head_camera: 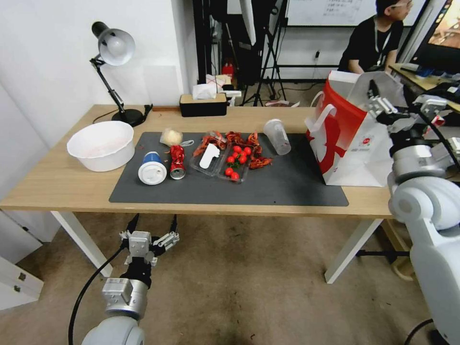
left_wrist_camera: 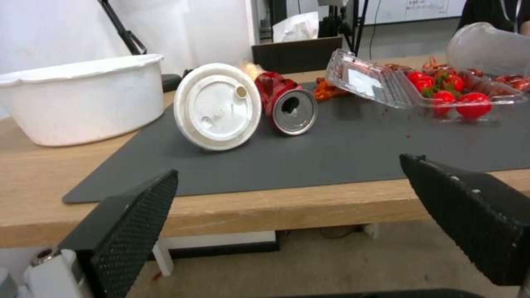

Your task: Pick up the trash from the table and place it into the takeout bag.

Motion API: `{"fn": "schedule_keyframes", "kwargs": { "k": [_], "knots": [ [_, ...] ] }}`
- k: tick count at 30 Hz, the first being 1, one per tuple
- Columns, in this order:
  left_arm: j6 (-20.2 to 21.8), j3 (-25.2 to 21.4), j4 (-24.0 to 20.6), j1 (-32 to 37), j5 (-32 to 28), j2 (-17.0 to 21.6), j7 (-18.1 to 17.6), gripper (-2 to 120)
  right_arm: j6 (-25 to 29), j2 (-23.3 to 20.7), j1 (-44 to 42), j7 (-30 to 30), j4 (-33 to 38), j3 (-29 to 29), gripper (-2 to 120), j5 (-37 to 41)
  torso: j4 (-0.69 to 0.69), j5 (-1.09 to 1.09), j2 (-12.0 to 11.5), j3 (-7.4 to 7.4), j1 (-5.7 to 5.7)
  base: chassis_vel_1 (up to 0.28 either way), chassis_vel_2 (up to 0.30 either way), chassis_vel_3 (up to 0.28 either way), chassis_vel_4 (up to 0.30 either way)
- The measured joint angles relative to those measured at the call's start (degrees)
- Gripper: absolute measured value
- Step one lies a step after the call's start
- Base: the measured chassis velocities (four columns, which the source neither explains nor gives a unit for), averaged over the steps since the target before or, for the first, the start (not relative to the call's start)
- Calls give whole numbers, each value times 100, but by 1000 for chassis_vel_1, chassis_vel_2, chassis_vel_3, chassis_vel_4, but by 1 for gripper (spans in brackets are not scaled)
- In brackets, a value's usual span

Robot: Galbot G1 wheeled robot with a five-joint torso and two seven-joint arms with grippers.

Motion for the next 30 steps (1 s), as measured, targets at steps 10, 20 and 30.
{"fn": "schedule_keyframes", "kwargs": {
  "k": [10,20,30],
  "knots": [
    [-2,9,15,3,-1,-14,1,100,-73,387,-1407,-199,859,20,100,-353,-2,1,0,0,0,0,0,0,0],
    [-36,5,18,63,-32,-6,12,100,560,978,-3184,-569,1074,-56,100,-1557,-1,1,0,0,-1,0,0,0,0],
    [-37,-18,52,60,-74,29,24,100,2307,1433,-3835,-942,243,-216,100,-2670,0,1,-1,0,0,0,0,0,0]
  ]
}}
